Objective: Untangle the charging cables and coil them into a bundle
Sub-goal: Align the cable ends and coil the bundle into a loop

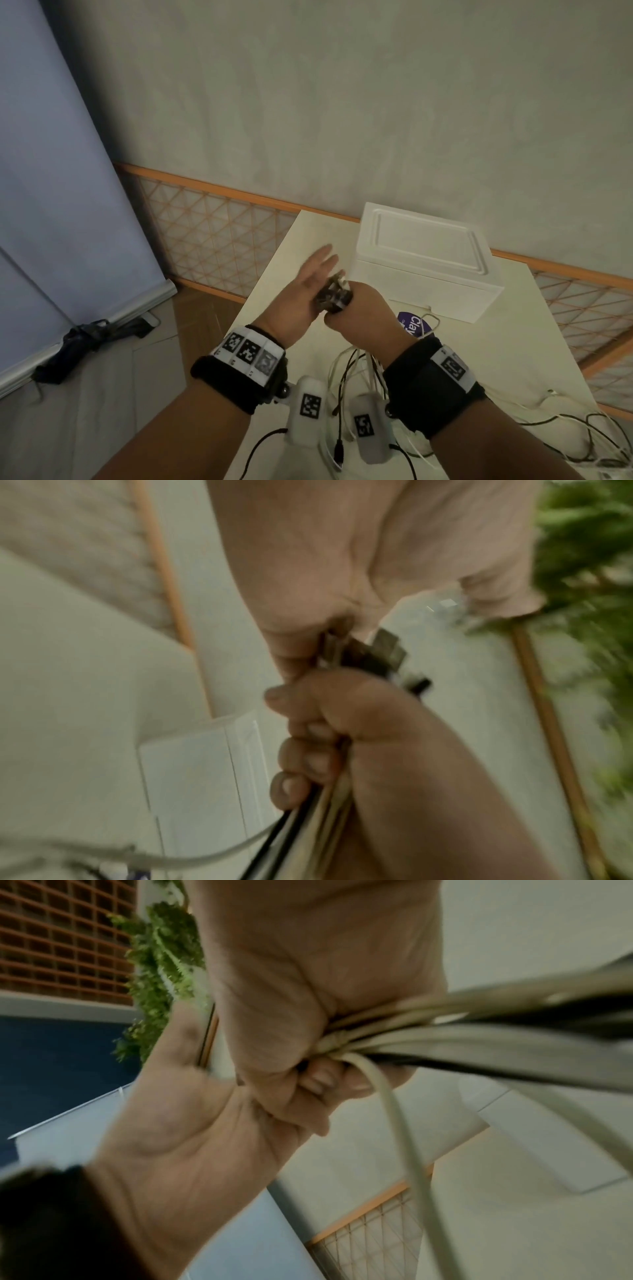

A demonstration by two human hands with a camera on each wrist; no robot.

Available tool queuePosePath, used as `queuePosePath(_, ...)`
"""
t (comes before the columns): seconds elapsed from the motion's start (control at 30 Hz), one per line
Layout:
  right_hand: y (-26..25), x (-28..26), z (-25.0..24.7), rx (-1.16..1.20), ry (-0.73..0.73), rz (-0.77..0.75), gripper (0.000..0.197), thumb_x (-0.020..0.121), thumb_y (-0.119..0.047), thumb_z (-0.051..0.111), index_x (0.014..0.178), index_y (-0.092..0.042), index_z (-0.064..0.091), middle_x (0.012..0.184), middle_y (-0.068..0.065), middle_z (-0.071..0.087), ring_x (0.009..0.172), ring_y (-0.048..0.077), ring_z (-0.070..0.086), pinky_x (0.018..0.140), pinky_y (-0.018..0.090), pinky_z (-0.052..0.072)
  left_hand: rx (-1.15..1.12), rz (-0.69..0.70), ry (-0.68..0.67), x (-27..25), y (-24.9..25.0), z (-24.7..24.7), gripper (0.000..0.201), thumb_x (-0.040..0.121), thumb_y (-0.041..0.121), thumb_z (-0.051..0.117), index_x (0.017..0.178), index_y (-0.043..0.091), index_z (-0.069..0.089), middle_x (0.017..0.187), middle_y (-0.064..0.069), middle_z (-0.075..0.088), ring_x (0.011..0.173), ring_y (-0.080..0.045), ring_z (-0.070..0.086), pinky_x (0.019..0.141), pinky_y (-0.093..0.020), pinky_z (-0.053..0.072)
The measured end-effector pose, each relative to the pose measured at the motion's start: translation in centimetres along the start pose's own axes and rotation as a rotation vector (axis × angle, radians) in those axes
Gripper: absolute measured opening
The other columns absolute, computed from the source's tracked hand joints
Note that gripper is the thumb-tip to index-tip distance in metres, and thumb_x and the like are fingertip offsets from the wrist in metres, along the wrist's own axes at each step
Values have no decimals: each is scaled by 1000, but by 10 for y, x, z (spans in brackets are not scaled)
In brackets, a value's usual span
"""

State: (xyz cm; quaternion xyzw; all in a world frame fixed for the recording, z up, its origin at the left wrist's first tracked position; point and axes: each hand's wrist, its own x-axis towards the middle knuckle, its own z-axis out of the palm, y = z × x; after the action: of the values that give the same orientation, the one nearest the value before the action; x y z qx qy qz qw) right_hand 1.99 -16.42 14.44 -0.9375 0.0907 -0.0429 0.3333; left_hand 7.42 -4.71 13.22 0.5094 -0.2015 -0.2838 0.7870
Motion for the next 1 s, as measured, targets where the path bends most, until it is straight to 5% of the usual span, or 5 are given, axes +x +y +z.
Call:
queuePosePath(0.13,1,1,-10,349,10,22,15,71,-12,75,82,-18,66,70,-7,66,62,2,60,59,16,47,85,-66,-28,-7,-25,-13,91,51,3,75,130,25,35,132,-2,45,121,-19,47,93,-27,48)
queuePosePath(0.3,5,3,9,431,-3,83,82,38,-63,85,105,-26,56,103,-1,67,95,13,66,84,37,55,297,19,-35,-23,-38,18,48,73,-3,61,117,15,61,117,-12,66,113,-25,61,95,-40,51)
queuePosePath(0.5,4,-5,-3,594,-136,5,42,66,-18,85,101,-11,64,91,-6,72,87,0,67,76,12,49,416,98,73,-24,-27,30,16,84,11,51,90,24,59,88,13,61,80,3,60,72,-13,48)
queuePosePath(0.87,10,-8,-9,436,-133,-211,100,44,-57,80,131,-51,30,138,-8,34,122,6,46,103,24,41,494,80,286,-16,-48,27,27,89,8,47,70,23,59,52,17,57,51,4,50,53,-13,39)
queuePosePath(1.0,-4,-15,-27,375,178,-387,57,69,-53,68,122,-39,52,124,-12,50,113,1,48,93,12,39,523,33,372,-13,-49,25,30,90,6,53,64,21,58,48,15,57,47,4,48,52,-14,37)
